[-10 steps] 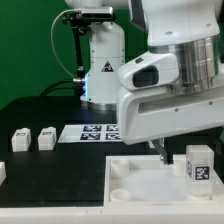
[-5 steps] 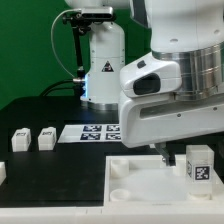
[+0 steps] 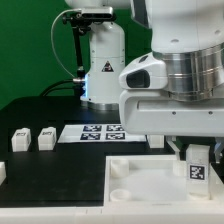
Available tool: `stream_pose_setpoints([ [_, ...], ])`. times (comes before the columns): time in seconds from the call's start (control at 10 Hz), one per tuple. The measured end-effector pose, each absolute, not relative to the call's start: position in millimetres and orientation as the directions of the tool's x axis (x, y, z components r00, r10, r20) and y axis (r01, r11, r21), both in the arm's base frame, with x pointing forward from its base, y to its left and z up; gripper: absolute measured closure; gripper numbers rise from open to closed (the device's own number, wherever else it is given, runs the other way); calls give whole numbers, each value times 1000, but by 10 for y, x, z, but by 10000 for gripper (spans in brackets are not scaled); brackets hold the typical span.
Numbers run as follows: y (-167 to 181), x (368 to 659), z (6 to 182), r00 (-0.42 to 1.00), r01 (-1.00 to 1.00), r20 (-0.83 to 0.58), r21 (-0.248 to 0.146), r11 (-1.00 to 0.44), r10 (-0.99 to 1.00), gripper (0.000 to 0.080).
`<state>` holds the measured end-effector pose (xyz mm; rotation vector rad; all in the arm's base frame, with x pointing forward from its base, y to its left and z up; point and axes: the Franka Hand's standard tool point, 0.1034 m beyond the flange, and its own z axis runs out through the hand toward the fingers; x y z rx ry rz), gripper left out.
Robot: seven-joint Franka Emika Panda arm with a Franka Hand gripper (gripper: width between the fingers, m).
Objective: Assemble one leg
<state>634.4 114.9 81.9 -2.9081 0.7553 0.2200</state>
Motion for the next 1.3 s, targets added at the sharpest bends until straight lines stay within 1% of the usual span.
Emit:
stream_pose_setpoints([
  [0.1,1155,6345,820,815,-569,-180,-73,-819,-551,506],
  [0.2,1151,6378,833,707,-702,-185,-61,-710,-683,506],
  [0.3,1127,6400,803,502,-863,-207,-61,-501,-839,506],
  [0.4,1097,6391,795,326,-945,-236,-71,-318,-916,506],
  [0.5,1082,6379,792,193,-981,-265,-74,-179,-945,506],
  [0.6,1107,6372,796,119,-992,-270,-59,-107,-955,506],
  [0.7,1139,6369,798,95,-995,-267,-52,-84,-959,506],
  [0.8,1136,6372,799,133,-991,-264,-63,-121,-955,506],
  [0.9,1149,6367,797,194,-981,-258,-74,-180,-946,436],
  [1.0,1187,6363,800,359,-933,-237,-93,-347,-903,241],
  [1.1,1203,6410,803,533,-846,-205,-127,-518,-821,241],
  [1.2,1236,6409,795,663,-749,-167,-151,-645,-730,165],
  [1.3,1232,6407,789,732,-681,-151,-165,-713,-664,165],
])
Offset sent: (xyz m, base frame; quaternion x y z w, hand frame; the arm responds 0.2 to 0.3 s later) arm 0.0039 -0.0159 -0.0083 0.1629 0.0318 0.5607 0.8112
